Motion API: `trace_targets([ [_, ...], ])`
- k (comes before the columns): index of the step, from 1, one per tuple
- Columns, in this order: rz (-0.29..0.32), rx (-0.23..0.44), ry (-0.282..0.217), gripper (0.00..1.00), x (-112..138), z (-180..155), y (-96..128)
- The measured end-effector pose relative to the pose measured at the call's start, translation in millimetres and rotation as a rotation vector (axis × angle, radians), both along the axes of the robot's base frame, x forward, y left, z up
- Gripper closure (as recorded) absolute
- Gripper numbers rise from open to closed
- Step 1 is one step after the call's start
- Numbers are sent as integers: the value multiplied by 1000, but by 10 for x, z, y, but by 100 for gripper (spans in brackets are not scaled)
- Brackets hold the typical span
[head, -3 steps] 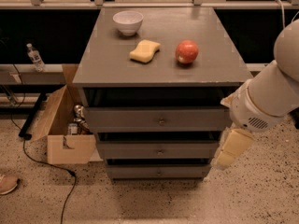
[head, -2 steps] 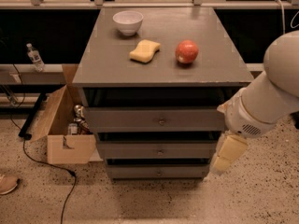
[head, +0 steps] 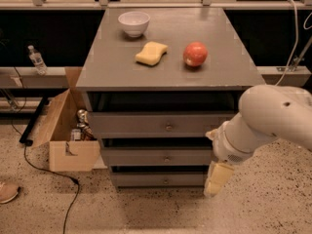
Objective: Open bottom drawer
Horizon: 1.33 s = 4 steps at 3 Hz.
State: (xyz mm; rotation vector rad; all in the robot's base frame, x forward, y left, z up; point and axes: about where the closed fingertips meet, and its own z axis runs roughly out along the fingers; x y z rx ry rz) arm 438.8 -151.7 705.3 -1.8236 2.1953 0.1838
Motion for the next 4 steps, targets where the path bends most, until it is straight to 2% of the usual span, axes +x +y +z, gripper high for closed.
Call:
trace_targets([
  [1,29,65,37,0,156,-547,182],
  [2,29,65,37,0,156,-548,182],
  [3,48,85,78,0,175,-808,207],
  [4,114,125,101,0,249,-1343,244],
])
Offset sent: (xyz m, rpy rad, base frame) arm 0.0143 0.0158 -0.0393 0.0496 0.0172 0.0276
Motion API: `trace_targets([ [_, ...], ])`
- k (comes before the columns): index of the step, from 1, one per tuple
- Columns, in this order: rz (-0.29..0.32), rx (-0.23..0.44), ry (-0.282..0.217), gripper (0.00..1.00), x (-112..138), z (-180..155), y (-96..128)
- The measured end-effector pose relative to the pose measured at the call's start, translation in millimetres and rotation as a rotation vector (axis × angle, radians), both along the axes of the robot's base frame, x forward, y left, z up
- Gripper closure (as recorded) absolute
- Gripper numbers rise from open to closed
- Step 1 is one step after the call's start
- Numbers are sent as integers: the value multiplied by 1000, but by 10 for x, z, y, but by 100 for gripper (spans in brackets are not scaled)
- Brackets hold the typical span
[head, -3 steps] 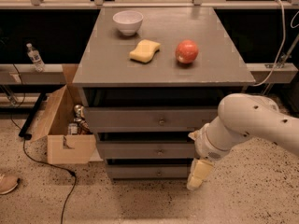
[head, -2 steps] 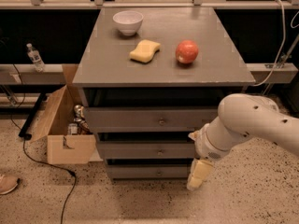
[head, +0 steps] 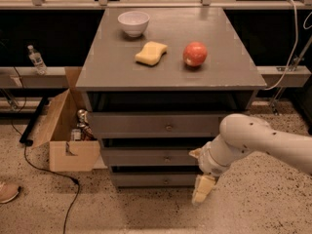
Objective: Open bottom drawer
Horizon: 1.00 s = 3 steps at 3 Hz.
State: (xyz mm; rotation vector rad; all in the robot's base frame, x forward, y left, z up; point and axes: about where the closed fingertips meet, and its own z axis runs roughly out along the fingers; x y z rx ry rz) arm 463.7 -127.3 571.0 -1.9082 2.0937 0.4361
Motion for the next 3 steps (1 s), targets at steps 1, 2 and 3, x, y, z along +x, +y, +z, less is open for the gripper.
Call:
trace_targets([
  [1,74,72,-2,0,52,-528,21],
  [2,110,128,-12,0,117,-958,-32],
  [3,102,221,-11,0,198,-1490,-196],
])
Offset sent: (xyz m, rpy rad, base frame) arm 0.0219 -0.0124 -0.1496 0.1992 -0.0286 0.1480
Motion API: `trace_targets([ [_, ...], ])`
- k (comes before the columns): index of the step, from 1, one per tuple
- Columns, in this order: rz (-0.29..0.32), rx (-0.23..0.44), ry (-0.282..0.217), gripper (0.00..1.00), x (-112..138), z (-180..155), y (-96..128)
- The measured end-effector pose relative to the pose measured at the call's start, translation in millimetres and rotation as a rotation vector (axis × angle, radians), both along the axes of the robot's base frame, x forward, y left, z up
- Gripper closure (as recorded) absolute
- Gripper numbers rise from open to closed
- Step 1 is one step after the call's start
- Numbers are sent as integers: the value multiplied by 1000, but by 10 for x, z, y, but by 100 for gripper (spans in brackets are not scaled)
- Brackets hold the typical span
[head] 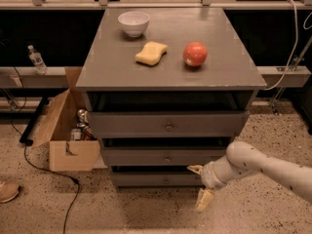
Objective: Open bottom drawer
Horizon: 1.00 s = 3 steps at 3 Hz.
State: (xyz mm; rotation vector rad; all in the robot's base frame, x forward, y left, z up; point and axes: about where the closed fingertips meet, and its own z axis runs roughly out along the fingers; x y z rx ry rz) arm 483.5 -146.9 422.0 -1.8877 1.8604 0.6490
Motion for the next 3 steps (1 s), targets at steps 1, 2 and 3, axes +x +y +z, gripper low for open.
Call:
trace_targets([
  [1,-18,84,19,0,27,-411,-90],
  [2,-54,178,2,0,79,-769,-168],
  [3,-54,178,2,0,79,-769,-168],
])
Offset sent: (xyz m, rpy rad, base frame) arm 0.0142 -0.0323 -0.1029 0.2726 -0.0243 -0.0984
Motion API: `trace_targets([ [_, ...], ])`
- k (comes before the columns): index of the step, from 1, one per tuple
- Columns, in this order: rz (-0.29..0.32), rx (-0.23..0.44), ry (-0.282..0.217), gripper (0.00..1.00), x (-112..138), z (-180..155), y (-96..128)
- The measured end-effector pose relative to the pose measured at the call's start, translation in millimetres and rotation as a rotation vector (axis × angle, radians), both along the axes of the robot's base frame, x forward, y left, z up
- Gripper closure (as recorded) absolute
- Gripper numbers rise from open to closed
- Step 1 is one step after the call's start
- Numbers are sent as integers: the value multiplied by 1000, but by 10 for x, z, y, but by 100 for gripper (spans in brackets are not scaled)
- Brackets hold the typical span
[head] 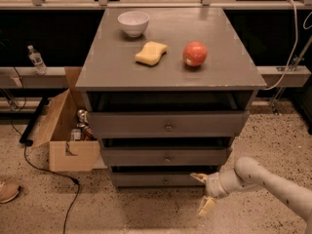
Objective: Open bottom drawer
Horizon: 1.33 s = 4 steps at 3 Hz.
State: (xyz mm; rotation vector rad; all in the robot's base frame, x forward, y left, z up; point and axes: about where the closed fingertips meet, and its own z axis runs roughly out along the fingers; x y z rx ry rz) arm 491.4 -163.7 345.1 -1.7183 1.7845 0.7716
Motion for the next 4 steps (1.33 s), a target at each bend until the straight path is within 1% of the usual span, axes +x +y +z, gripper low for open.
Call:
trace_targets([
  [1,5,-57,-18,0,117,-317,-57],
  [2,-6,-143,-60,0,317,-816,-256],
  [3,-15,-186,-79,0,401,-1041,-366],
  [4,-50,-282,-115,0,549,-1263,-470],
])
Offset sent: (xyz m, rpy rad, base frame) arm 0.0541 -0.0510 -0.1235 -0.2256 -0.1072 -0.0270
